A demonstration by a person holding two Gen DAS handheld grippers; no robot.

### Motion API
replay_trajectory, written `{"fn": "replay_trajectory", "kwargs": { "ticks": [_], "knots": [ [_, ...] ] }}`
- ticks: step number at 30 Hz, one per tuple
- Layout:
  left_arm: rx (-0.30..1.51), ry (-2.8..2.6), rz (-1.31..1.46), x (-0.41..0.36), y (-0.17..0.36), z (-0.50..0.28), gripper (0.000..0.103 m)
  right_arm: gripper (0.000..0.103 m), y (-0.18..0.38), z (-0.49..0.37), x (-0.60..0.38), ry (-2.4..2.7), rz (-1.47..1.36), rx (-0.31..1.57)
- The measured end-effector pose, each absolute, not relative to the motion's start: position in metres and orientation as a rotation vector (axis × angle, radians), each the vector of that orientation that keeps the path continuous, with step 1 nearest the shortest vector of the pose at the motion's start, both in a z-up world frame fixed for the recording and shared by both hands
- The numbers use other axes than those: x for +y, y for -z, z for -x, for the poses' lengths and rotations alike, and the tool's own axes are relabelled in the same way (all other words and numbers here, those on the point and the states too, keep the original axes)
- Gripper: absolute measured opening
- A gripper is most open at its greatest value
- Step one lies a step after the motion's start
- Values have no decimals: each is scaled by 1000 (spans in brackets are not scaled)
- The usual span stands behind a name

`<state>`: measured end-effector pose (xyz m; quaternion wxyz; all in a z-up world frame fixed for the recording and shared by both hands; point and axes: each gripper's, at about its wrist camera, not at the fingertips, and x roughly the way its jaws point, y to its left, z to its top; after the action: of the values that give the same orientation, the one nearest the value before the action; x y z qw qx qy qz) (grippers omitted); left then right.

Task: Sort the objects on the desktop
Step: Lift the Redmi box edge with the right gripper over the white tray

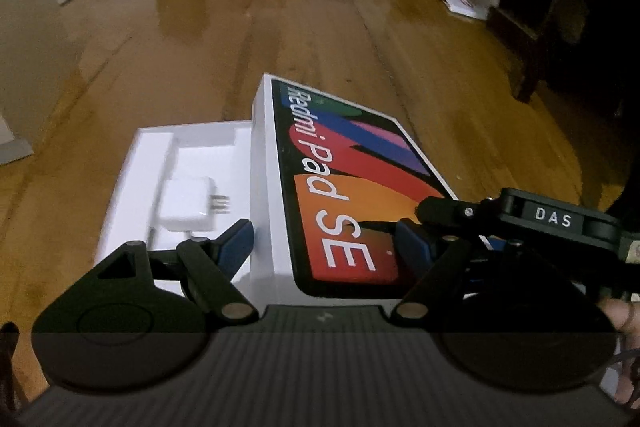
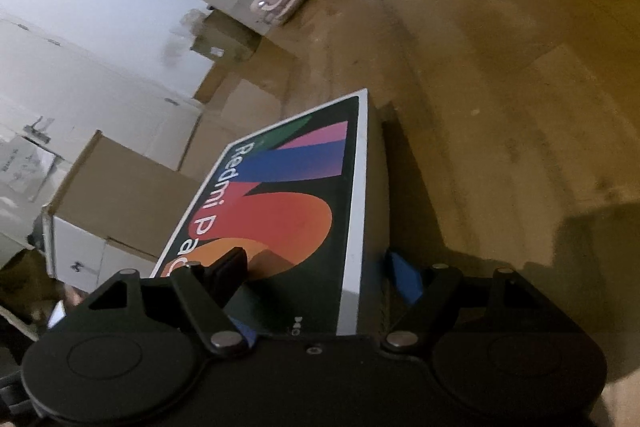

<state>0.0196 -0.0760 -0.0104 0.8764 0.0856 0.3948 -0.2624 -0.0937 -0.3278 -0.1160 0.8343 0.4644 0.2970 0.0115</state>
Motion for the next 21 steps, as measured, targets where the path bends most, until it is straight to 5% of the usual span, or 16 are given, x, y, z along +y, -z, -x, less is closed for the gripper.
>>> {"fn": "replay_trajectory", "kwargs": {
  "ticks": [21],
  "knots": [
    [923,337,-38,8,44,-72,79,81,136,29,-236,-91,-1043,667]
  ]
}}
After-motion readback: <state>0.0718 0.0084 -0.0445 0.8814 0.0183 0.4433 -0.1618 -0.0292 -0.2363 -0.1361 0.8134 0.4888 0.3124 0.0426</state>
